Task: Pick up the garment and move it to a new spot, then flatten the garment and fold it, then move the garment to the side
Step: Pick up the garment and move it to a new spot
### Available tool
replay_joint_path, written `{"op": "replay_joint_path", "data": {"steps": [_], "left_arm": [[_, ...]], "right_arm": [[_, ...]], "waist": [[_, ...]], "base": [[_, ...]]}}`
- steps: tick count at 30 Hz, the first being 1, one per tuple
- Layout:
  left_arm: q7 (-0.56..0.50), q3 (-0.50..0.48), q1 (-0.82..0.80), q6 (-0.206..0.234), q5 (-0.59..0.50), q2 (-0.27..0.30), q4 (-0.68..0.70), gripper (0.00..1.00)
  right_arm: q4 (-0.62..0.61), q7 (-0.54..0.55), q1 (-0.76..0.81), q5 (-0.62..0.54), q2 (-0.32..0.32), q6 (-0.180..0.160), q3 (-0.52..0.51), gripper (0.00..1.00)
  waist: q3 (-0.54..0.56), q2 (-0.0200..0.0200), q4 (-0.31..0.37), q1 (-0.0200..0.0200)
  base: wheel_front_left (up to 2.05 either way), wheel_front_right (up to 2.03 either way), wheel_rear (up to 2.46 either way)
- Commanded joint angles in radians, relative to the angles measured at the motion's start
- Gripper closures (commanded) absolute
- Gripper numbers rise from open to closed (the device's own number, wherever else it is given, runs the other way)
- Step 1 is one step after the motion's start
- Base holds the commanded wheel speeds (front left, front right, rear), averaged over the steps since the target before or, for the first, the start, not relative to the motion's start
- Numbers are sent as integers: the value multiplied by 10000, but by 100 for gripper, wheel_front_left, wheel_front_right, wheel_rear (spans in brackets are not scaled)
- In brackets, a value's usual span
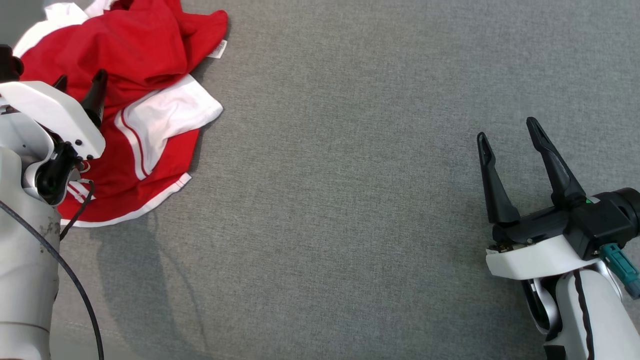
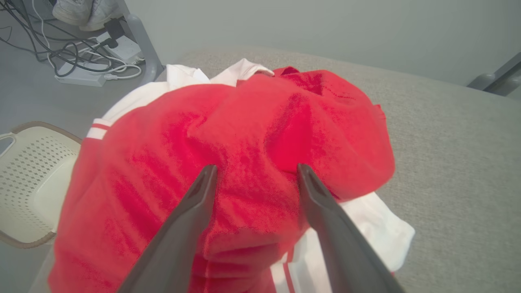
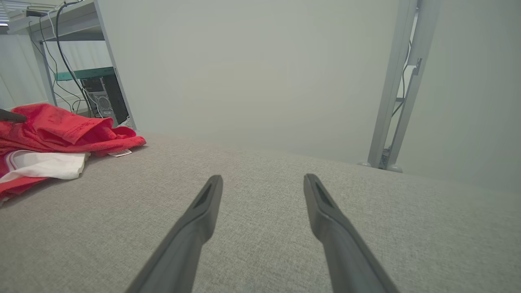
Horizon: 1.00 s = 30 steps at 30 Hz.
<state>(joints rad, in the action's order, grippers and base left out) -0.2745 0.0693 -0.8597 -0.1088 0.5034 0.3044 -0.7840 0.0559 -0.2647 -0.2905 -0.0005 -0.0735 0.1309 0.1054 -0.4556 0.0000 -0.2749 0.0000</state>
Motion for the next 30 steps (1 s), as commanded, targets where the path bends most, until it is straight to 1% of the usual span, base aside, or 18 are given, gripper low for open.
{"op": "replay_joint_path", "data": {"steps": [1, 5, 11, 12, 13, 18, 22, 26, 30], "left_arm": [[-38, 42, -188, -18, -33, 83, -162, 0], [-196, 132, -656, -27, -40, 133, -908, 0], [-35, 107, -1186, 13, 63, 158, -1890, 0], [-29, 118, -1237, -11, 98, 160, -2028, 61], [11, 149, -1286, -35, 109, 175, -2152, 100], [401, 237, -1414, -142, 198, 318, -2503, 100], [993, 341, -1529, -204, 232, 546, -2363, 100], [1603, 317, -1620, -224, 448, 632, -1993, 100], [2087, 383, -1627, -227, 736, 558, -1402, 100]], "right_arm": [[-34, -26, -63, -30, -29, -3, -25, 0], [-33, -26, -113, -52, -24, -3, 45, 0], [-24, -26, -223, -46, -3, -3, 131, 0], [-5, -26, -229, -42, 3, -3, 135, 0], [9, -26, -239, -25, 13, -3, 120, 0], [87, -26, -161, 70, 66, -3, 101, 0], [194, -26, -75, 150, 106, -3, 116, 0], [314, -26, 65, 241, 154, -3, 106, 0], [419, -26, 160, 357, 189, -3, 93, 0]], "waist": [[-79, 0, 52, 0], [-253, 0, 134, 0], [-406, 0, 267, 0], [-402, 0, 293, 0], [-379, 0, 318, 0], [-95, 0, 389, 0], [346, 0, 384, 0], [893, 0, 313, 0], [1485, 0, 197, 0]], "base": [[0, 0, 0], [0, 0, 0], [0, 0, 0], [0, 0, 0], [0, 0, 0], [0, 0, 0], [0, 0, 0], [0, 0, 0], [0, 0, 0]]}}
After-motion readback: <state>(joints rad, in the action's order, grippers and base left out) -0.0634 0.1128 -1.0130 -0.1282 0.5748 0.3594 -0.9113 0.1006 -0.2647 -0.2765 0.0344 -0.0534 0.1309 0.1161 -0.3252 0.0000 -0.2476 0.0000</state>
